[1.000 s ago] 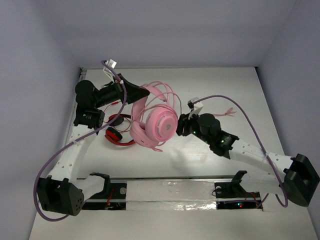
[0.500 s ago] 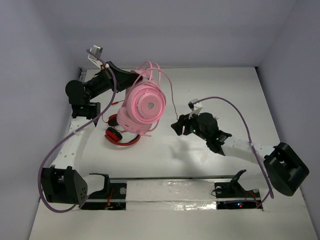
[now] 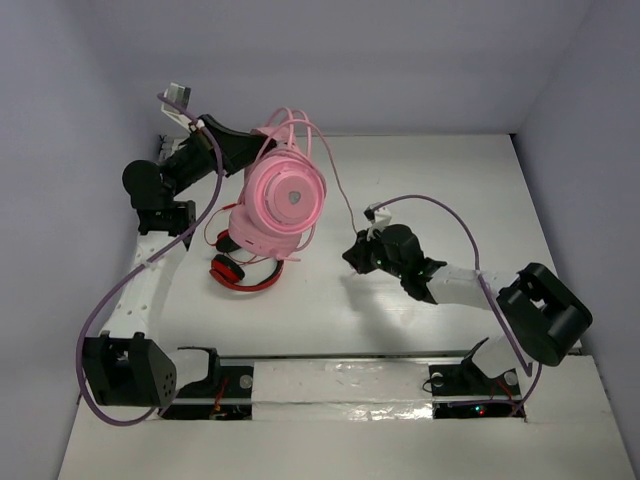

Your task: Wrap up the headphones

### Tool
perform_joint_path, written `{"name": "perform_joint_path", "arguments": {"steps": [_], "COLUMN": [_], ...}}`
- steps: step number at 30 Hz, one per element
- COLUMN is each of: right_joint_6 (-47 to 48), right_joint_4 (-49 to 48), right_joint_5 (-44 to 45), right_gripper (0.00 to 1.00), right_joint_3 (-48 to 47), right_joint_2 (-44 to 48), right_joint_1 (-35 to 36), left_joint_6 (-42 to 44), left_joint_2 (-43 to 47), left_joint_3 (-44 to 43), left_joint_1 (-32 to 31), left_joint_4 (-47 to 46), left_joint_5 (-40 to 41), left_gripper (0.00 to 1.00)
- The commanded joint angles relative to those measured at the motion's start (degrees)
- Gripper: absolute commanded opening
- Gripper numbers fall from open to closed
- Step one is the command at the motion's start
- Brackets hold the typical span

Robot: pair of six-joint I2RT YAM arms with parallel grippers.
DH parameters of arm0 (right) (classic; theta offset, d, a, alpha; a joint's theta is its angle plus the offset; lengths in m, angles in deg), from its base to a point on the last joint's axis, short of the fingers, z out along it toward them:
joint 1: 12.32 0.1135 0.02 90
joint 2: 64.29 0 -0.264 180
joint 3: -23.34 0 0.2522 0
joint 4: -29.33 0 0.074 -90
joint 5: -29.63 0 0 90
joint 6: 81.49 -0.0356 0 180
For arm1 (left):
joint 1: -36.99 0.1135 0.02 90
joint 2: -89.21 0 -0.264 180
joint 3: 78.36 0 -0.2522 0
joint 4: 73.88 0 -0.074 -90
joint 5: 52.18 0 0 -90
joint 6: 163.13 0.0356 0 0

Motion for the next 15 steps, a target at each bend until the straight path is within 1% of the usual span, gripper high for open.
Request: {"name": "perform_joint_path", "arguments": {"steps": [1,2,3,4,6,7,8,11,12,13,14,15], "right_joint_6": [-2.51,-3.39,-5.31,-6.29,-8.39,-8.67,-8.84,-9.90,-10.68,-11.04,-11.91,-12.36], "right_joint_4": [-4.10,-4.02,-4.02,-4.19,-1.83,-0.86,1.93,7.91,9.07,10.12,12.39,13.64], "right_joint_5": [-3.42,-4.22,-5.27,-5.80,-4.76,-4.06,-3.01,2.35,5.24,6.31,8.06,8.60], "right_gripper": [0.00,0.00,0.00,0.00,0.00,0.00,0.00,0.00,0.00,0.00,0.00,0.00], "right_joint_3": [-1.36,-1.27,-1.01,-0.75,-1.27,-1.53,-1.97,-4.08,-4.43,-5.31,-5.75,-6.37], "right_joint_2": [0.07,0.15,0.76,1.21,2.17,3.22,3.67,4.81,4.90,4.90,4.38,3.85], "right_joint_1": [-0.37,-0.37,-0.37,-0.37,1.29,2.35,4.71,9.11,12.00,13.50,16.22,17.46], "left_joint_6": [-1.76,0.53,3.86,4.93,6.61,6.53,6.18,6.26,6.87,7.40,7.84,8.28], "left_joint_2": [0.70,0.87,1.13,1.83,2.63,3.50,3.86,5.00,5.09,5.35,5.44,5.62], "left_joint_3": [-3.11,-3.55,-3.21,-2.68,-0.31,1.00,3.80,7.33,7.69,8.04,9.18,9.45], "left_joint_1": [0.78,0.78,0.78,0.78,0.78,0.78,0.78,0.78,0.78,0.78,0.78,0.78], "left_joint_4": [0.32,2.86,7.32,8.59,11.05,10.71,10.19,10.18,11.31,12.11,12.38,12.81], "left_joint_5": [8.16,9.83,11.85,16.22,21.16,25.45,27.41,35.50,37.52,41.02,42.44,44.11], "left_gripper": [0.00,0.00,0.00,0.00,0.00,0.00,0.00,0.00,0.00,0.00,0.00,0.00]}}
